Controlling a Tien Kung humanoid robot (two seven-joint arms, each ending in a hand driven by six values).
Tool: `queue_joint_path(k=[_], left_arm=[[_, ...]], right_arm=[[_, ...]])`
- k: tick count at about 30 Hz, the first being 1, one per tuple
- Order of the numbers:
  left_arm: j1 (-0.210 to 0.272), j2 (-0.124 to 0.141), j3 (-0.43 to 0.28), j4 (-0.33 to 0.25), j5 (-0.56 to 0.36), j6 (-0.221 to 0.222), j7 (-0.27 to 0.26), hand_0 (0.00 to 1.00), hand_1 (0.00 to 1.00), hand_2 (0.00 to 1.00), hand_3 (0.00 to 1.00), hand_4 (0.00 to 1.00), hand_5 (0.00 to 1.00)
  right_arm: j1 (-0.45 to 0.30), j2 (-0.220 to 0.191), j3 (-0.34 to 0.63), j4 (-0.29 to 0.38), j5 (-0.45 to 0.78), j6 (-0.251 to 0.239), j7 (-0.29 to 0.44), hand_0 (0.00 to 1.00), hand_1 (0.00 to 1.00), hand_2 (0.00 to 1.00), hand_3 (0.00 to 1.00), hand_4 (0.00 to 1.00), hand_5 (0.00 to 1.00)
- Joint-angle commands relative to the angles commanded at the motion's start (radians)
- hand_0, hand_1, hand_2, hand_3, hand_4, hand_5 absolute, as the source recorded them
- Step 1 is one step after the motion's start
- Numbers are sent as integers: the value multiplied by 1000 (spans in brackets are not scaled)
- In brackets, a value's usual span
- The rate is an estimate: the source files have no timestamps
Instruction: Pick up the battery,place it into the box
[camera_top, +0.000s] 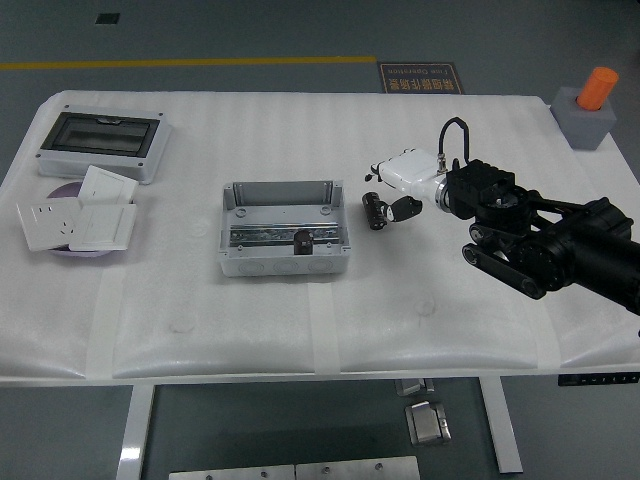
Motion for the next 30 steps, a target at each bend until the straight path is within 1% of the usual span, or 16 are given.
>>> queue_joint_path(k=[3, 6, 7, 12, 13, 18, 19, 25, 30], left_arm=[[0, 0, -10, 0, 13, -2, 3, 469, 584, 395, 517, 449, 290], [1, 2, -23, 0, 27, -3, 7, 469, 584, 395, 517, 449, 290], [1, 2, -27, 0, 31, -3, 8, 469, 584, 395, 517, 449, 289], [0, 4, -28, 0, 35, -4, 8, 469, 584, 395, 517, 449, 289], [0, 4, -25, 0, 33, -4, 8, 467, 584, 395, 517, 448, 290], [1, 3, -16, 0, 24, -4, 6, 467, 584, 395, 517, 448, 290], [2, 3, -16, 0, 24, -4, 6, 468, 585, 395, 517, 448, 290], [4, 1, -7, 0, 15, -3, 4, 467, 585, 395, 517, 447, 291], [-2, 0, 0, 0, 10, -3, 1, 467, 585, 395, 517, 447, 291]], right_arm=[[2, 2, -1, -2, 1, 42, -3, 877, 704, 783, 801, 515, 277], [6, 2, -2, -3, 0, 73, -8, 877, 704, 783, 801, 515, 277], [7, 2, -1, -3, -2, 80, -9, 878, 711, 794, 874, 621, 272], [9, 9, 8, -15, -12, 101, -7, 878, 711, 794, 874, 621, 272], [8, 10, 9, -18, -14, 103, -7, 935, 763, 868, 998, 869, 321], [7, 11, 9, -29, -11, 104, -7, 935, 763, 868, 998, 869, 321], [7, 10, 8, -29, -8, 102, -8, 937, 770, 878, 998, 913, 339], [12, 2, -2, -24, 13, 84, -7, 938, 769, 878, 998, 916, 344], [6, 10, 11, -39, 4, 89, -2, 938, 769, 878, 998, 916, 344]])
